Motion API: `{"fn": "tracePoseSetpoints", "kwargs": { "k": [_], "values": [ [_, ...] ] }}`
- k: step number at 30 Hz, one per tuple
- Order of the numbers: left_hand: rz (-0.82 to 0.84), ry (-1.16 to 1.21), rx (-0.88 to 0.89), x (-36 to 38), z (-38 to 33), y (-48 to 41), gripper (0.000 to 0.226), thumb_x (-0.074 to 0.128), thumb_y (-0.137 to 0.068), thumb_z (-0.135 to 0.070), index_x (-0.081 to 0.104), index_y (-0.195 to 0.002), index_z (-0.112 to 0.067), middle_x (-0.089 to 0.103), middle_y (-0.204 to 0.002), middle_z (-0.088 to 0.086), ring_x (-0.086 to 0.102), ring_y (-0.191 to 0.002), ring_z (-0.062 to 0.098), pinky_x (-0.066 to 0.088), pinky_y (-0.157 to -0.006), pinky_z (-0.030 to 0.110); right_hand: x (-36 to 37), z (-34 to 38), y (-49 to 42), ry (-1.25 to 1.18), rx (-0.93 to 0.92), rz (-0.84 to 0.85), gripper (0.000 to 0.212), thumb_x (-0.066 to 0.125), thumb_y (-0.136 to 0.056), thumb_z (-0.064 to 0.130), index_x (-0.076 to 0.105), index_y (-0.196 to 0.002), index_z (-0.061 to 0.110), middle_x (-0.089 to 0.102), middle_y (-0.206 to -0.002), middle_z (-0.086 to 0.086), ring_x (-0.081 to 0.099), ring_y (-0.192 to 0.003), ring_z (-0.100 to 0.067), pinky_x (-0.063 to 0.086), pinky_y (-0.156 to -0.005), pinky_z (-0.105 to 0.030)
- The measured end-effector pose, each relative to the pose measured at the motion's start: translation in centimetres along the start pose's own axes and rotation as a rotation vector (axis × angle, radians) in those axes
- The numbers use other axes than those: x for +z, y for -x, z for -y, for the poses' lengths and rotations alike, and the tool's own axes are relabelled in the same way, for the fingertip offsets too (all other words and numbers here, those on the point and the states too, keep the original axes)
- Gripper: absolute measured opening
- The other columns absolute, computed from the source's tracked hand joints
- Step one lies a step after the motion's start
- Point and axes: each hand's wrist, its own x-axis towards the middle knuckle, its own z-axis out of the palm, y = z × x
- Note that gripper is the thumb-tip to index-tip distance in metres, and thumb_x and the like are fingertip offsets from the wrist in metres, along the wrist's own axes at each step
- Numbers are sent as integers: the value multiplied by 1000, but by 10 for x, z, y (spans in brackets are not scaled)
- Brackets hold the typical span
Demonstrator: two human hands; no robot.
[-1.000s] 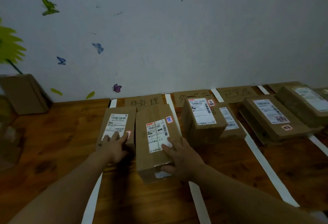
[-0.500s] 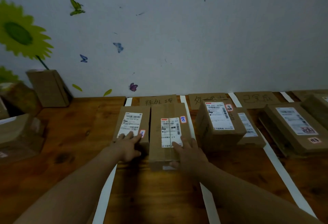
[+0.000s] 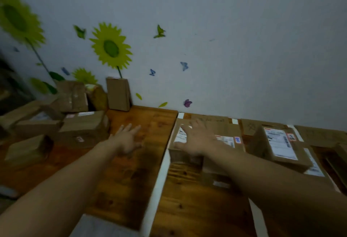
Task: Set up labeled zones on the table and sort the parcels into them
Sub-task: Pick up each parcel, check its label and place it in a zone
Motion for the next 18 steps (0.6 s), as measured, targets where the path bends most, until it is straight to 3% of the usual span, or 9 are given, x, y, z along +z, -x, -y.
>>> {"fn": "tracePoseSetpoints", "kwargs": {
  "k": [3,6,10,14,18],
  "values": [
    [-67,37,-33,-27,70,15,84,52,-89,-54,0,-151,-33,-6,-160,6,-6,-146,31,10,-117,51,-26,60,-22,13,-40,-58,85,38,-82,78,32,-148,25,28,-154,-14,23,-141,-33,26,-113,-50],
    [-132,23,-52,-45,147,36,83,52,-90,-51,1,-152,-27,-4,-160,7,-5,-146,31,8,-118,46,-42,131,-41,-8,-42,-51,87,38,-83,78,29,-150,23,27,-155,-13,25,-141,-32,29,-112,-49],
    [-158,152,-163,-55,239,62,86,56,-86,-54,3,-151,-33,-2,-160,8,-2,-146,31,11,-117,51,-51,215,-64,-52,-45,-50,85,39,-86,75,25,-151,22,26,-155,-11,28,-141,-32,31,-111,-46],
    [-186,223,-224,-66,299,76,81,54,-90,-49,6,-152,-28,2,-160,7,-1,-147,29,8,-118,42,-47,279,-89,-41,-47,-17,87,40,-87,74,22,-153,21,24,-156,-11,28,-141,-33,32,-111,-48],
    [-177,308,-235,-66,344,69,79,53,-91,-47,8,-152,-28,3,-160,3,0,-147,28,8,-117,43,-42,323,-118,-42,-77,1,84,43,-88,70,21,-153,22,25,-155,-10,28,-141,-32,32,-111,-46]
  ]
}}
